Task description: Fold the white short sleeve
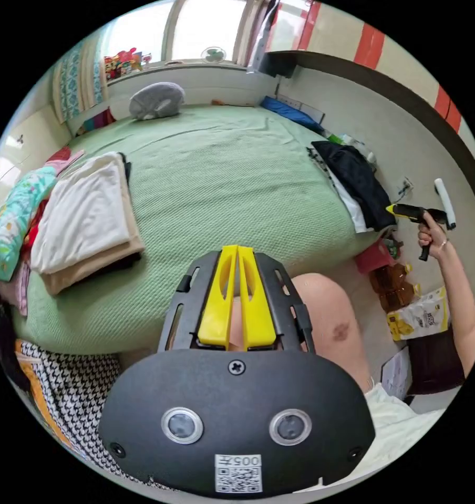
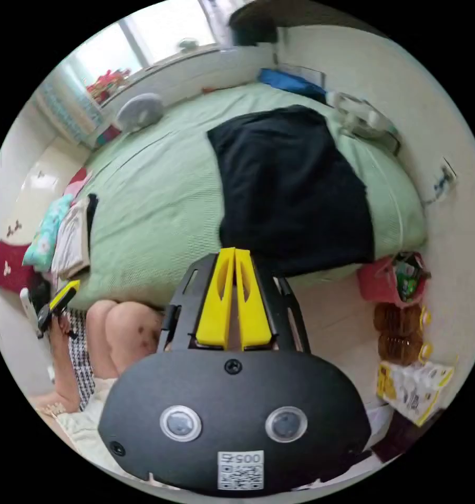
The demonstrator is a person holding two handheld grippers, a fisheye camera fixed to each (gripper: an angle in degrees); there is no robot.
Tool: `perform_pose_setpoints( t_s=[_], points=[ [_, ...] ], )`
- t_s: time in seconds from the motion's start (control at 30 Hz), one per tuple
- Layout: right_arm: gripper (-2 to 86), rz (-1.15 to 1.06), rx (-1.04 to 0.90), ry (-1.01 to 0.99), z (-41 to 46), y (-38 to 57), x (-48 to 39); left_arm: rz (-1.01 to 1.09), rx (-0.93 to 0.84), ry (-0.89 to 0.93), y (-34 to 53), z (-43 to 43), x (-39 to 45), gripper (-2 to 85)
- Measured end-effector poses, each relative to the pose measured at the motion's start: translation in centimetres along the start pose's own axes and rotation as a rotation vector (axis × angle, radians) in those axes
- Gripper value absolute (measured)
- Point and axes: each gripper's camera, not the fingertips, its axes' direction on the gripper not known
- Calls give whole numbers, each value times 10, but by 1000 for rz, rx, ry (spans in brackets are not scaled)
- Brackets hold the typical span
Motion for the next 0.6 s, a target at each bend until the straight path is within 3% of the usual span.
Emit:
perform_pose_setpoints(
  t_s=[0.3, 0.4, 0.6],
  points=[
    [-12, -456, 77, -170, 105, 56, -277, -195, -82, -128, 62, -55, -95, -6],
    [-12, -513, 105, -275, 130, 77, -336, -286, -98, -170, 93, -77, -127, -7],
    [-12, -638, 77, -214, 211, 122, -375, -449, -136, -199, 151, -101, -177, -7]
  ],
)
